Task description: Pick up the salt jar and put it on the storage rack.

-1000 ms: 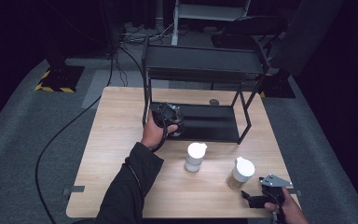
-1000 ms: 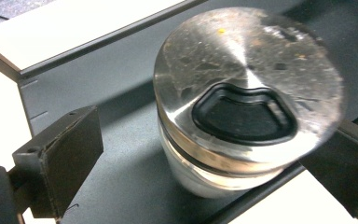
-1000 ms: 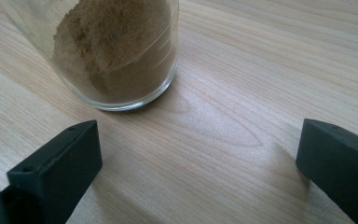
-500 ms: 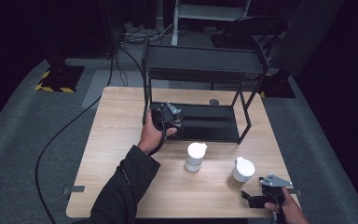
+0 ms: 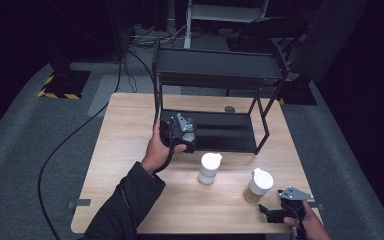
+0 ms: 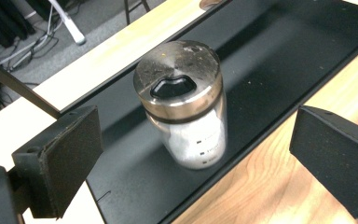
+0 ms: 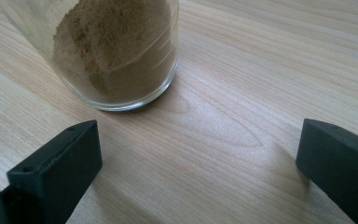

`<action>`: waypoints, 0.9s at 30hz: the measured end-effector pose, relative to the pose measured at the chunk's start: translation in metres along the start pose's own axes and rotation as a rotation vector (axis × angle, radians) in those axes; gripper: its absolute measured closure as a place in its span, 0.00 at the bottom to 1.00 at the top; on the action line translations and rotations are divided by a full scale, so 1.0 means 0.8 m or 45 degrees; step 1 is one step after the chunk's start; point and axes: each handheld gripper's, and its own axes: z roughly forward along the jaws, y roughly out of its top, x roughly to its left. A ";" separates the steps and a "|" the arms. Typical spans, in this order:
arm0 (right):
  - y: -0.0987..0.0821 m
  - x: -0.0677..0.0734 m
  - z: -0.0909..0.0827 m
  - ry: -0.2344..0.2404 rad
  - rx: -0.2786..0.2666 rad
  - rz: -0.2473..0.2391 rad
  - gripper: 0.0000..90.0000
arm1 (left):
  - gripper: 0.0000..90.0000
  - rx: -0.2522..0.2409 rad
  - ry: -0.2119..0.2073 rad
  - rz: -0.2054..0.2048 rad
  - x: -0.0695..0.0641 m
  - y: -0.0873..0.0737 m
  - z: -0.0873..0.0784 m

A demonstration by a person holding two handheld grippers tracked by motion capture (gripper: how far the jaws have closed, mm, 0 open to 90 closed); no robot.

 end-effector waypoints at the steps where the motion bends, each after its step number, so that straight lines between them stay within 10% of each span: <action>1: 0.000 0.000 0.000 0.000 0.000 0.000 0.00 | 0.03 -0.002 -0.001 0.008 0.000 -0.002 -0.002; 27: 0.001 0.000 0.000 -0.002 0.002 0.001 0.00 | 0.02 0.020 0.034 0.110 -0.015 -0.072 -0.031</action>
